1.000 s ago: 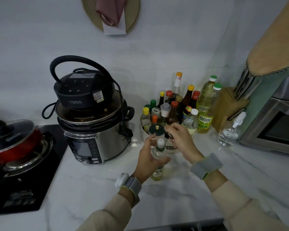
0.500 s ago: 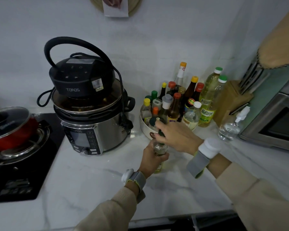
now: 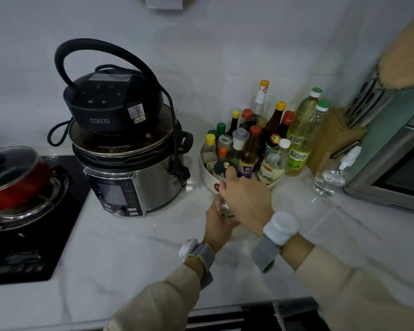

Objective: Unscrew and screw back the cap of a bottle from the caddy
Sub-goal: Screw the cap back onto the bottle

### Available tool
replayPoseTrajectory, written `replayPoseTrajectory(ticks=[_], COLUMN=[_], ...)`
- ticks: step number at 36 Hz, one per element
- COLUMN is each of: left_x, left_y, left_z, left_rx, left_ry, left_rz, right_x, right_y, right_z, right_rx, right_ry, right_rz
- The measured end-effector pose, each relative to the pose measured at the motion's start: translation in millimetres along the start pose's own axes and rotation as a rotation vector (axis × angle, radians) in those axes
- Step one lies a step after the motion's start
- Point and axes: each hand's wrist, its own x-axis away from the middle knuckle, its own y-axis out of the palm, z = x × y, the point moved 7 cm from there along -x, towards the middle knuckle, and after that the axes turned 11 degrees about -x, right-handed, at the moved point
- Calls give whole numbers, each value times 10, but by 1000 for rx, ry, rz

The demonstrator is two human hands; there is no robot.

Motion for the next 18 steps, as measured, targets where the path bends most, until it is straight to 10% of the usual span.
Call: replayPoseTrajectory(ticks=[11,18], left_x=[-15,-2], left_y=[-24,-28], left_z=[-3,16], left_rx=[-59,-52], left_ry=[-28,-61], left_rz=[-17,-2], right_x=[-75,-170], right_y=[-43,-199], right_z=[239,131], right_rx=[-524,-556], right_ry=[128,-153], right_rz=[-489,-657])
